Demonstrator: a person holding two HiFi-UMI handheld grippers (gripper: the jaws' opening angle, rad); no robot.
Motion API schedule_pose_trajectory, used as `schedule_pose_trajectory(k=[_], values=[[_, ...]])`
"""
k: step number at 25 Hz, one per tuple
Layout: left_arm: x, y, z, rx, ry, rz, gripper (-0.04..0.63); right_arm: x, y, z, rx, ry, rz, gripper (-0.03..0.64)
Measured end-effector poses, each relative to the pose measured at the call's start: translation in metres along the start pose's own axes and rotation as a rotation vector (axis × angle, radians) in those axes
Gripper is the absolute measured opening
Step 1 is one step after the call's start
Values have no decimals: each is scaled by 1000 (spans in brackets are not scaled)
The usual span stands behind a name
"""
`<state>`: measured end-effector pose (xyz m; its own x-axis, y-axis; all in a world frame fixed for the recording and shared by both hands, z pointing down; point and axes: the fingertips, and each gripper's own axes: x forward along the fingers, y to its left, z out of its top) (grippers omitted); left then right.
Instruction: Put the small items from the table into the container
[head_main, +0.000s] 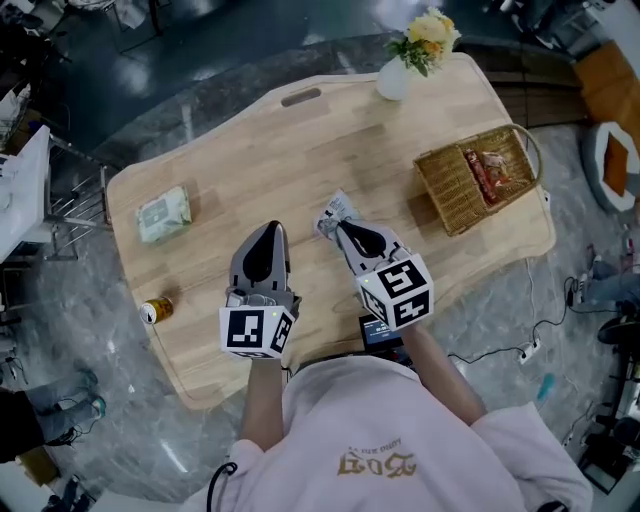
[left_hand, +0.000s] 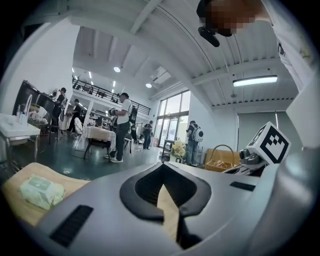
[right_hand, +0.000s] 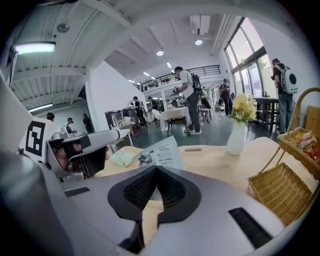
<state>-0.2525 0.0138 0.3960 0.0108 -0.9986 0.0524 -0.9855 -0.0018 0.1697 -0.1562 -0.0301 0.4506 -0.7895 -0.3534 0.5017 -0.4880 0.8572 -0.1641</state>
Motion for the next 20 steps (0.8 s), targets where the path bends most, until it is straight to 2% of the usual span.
schedule_pose_trajectory(k=[13,20], values=[[-3,-36,43,48,-44,7,5,-48,-6,43,-14,-130,18,25],[14,-65,42,62,-34,-40,5,-75,-38,43,10,-164,-37,25]])
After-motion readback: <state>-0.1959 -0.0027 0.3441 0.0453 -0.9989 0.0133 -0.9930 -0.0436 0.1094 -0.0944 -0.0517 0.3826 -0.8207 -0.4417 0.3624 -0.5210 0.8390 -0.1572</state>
